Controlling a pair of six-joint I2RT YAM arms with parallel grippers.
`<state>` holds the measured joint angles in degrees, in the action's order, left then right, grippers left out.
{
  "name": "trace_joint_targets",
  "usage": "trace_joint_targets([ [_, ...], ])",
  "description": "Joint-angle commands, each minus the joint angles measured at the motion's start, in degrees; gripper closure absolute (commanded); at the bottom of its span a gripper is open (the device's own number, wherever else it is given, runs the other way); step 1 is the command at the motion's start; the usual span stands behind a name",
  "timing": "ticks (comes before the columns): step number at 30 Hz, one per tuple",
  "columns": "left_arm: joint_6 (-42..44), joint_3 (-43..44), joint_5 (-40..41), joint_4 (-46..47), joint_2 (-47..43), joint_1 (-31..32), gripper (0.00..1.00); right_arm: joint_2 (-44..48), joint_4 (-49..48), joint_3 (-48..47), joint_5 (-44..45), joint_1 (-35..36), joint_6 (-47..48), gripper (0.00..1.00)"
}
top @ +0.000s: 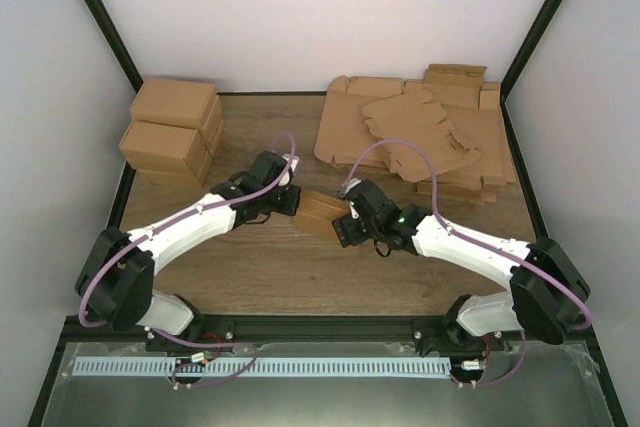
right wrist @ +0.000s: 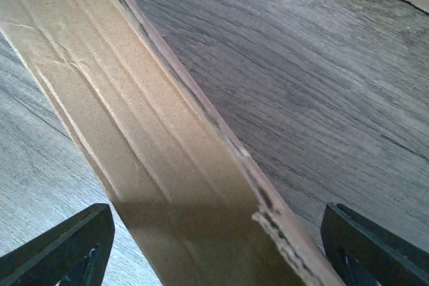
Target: Fold the paper box
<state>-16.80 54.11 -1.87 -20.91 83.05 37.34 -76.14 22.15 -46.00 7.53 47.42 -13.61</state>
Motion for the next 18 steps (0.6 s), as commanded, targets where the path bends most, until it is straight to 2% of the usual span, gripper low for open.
trace_joint_targets([
  [1,-1.09,-3.22,0.82,-2.36,0.12,0.62,0.96,0.92,-0.24,-1.02,-0.38,-0.4,-1.52,0.09],
  [5,-1.76,-4.1,0.7,-1.15,-0.25,0.71,0.96,3.06,2.4,-2.25,-3.25,-0.4,-2.78,0.06],
  [9,-2.14,-3.65,1.09,-0.7,-0.26,1.02,0.96,3.56,7.5,-4.65,-2.56,-0.4,-6.98,0.07],
  [16,-2.29,-3.19,1.82,-0.85,0.14,1.57,0.96,6.14,14.79,-6.87,1.45,-0.42,-17.29,0.21],
  [18,-2.36,-3.06,2.15,-1.09,0.1,1.72,0.96,7.68,14.97,-6.5,1.13,-0.4,-20.25,0.28],
])
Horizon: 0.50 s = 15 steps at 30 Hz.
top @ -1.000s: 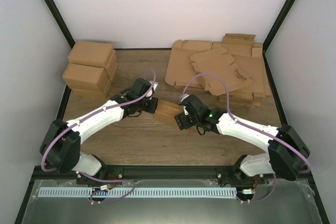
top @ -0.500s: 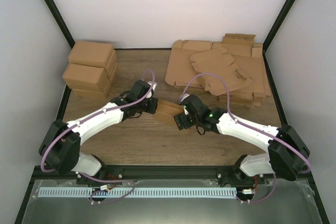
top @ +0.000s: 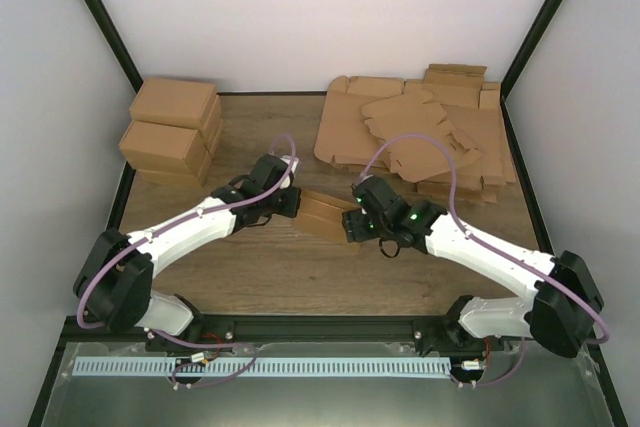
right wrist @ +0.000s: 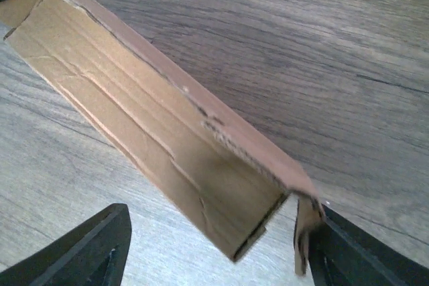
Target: Fold the paper box
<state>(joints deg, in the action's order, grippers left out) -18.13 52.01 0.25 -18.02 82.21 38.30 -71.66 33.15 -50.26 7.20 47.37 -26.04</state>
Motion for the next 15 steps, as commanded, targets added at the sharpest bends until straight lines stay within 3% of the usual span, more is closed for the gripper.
trace_joint_targets([
  [1,-1.02,-0.94,0.16,-4.07,0.89,0.76,0.96,3.98,4.09,-2.15,1.57,-0.34,-9.27,0.31],
  [8,-0.94,-0.45,0.76,-4.48,1.01,1.21,0.96,5.89,2.92,-2.43,-0.6,-0.35,-12.65,0.5],
  [15,-1.03,-0.45,1.4,-4.82,1.07,1.53,0.96,3.9,6.41,-3.26,5.95,-0.35,-14.75,0.51],
])
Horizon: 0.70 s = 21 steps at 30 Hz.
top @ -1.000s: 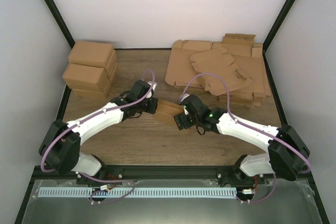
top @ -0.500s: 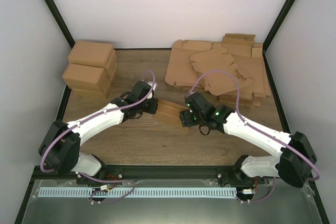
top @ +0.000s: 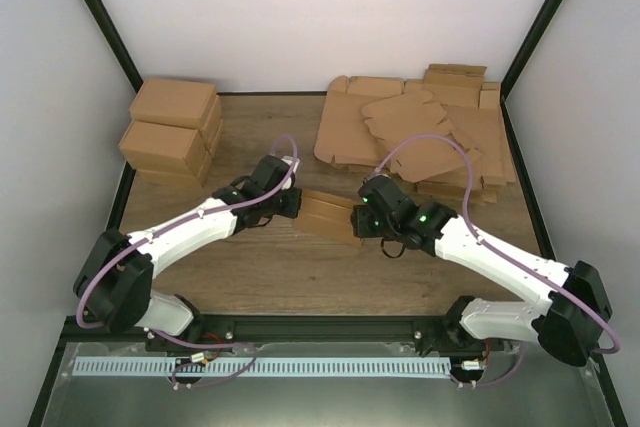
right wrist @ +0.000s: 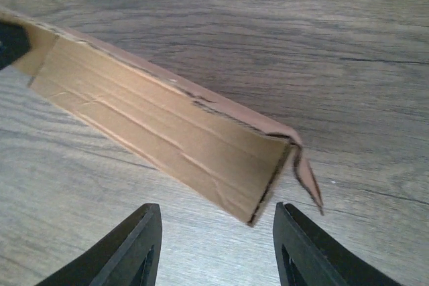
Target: Fold the paper box
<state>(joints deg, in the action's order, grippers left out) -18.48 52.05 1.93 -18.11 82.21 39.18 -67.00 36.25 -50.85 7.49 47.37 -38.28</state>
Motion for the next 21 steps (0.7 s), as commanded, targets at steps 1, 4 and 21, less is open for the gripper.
trace_joint_targets([
  [1,-0.68,-0.5,-0.19,-4.74,1.12,0.68,0.96,-0.75,3.51,-2.56,6.98,-0.35,-1.86,0.51],
  [4,-0.54,-0.38,-0.09,-4.83,1.07,0.78,0.96,-0.47,3.47,-1.46,10.4,-0.35,-0.65,0.48],
  [21,-0.1,-0.1,0.93,-5.44,1.15,1.42,0.96,-1.51,-2.98,2.67,6.01,-4.4,1.91,0.53],
])
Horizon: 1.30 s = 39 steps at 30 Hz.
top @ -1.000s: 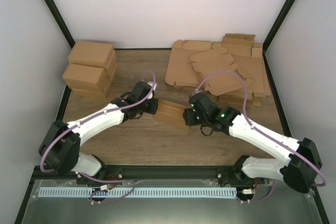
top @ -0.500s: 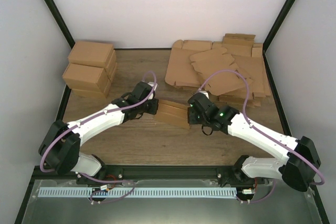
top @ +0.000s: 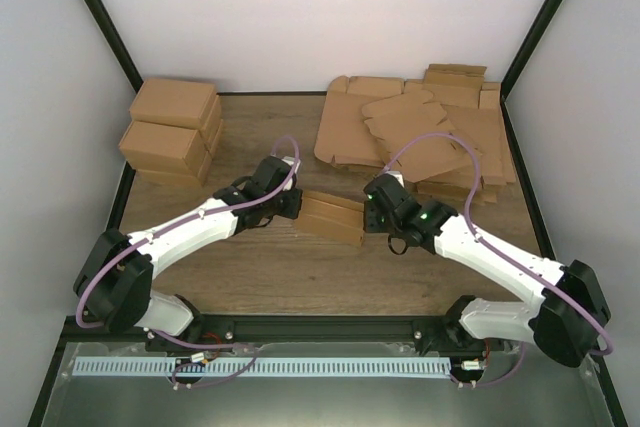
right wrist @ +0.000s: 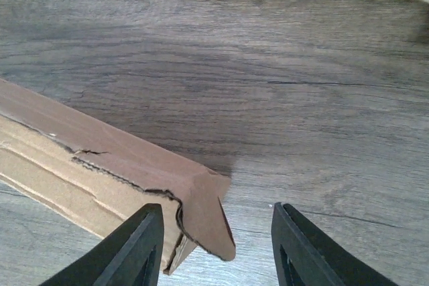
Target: Fold the paper box
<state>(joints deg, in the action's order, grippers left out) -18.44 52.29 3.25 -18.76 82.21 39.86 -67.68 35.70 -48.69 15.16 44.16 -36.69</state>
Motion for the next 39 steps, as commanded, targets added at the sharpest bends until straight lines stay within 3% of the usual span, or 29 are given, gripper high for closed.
trace_joint_targets([
  [1,-0.11,-0.33,-0.35,-4.79,1.14,0.74,0.96,-1.17,-3.02,0.75,-2.39,-1.33,0.01,0.54],
  [7,0.04,-0.25,-0.17,-4.7,1.19,0.85,0.96,-3.32,-3.63,-0.29,-5.19,-1.45,-2.25,0.65],
  [20,0.0,-0.01,0.18,-4.64,1.1,1.42,0.96,-4.13,-2.73,-2.97,-10.78,-1.45,-9.47,0.99],
  [31,-0.27,-0.05,0.52,-4.35,1.1,2.07,0.96,-7.49,0.54,-6.49,-12.51,-1.45,-15.11,0.98],
  [35,-0.28,-0.08,0.62,-4.34,1.11,2.11,0.96,-7.92,1.56,-6.5,-11.63,-1.39,-15.25,0.91],
  [39,-0.28,-0.02,0.78,-4.37,1.04,2.22,0.96,-7.02,3.52,-6.39,-9.7,-1.36,-15.32,0.91],
])
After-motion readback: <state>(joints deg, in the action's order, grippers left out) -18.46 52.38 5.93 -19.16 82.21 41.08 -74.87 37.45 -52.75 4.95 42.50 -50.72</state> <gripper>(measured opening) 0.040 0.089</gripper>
